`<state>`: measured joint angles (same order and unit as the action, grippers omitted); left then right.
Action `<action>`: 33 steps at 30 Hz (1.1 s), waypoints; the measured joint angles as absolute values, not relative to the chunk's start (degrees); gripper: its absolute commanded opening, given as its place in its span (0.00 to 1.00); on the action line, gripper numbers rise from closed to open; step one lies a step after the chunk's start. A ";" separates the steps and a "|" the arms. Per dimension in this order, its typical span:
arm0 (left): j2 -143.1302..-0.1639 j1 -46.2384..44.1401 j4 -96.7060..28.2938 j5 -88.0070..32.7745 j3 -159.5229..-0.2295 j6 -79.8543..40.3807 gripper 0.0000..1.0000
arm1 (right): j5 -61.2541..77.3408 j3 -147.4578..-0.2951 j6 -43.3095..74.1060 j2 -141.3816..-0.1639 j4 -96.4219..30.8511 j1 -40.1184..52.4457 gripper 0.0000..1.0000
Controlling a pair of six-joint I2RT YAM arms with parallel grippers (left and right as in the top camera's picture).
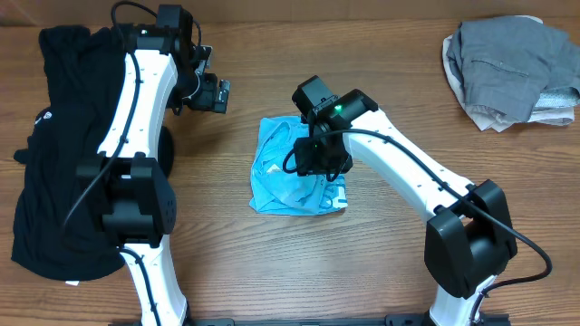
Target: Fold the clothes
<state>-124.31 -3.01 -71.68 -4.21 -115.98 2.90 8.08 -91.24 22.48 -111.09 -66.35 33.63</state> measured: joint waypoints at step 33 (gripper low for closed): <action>-124.31 3.86 -65.93 -4.25 -115.98 -2.79 1.00 | 14.17 -87.85 22.68 -111.13 -57.10 51.86 0.71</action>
<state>-124.31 3.86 -65.93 -4.25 -115.98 -2.79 14.17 -87.85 22.68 -111.13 -57.10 51.86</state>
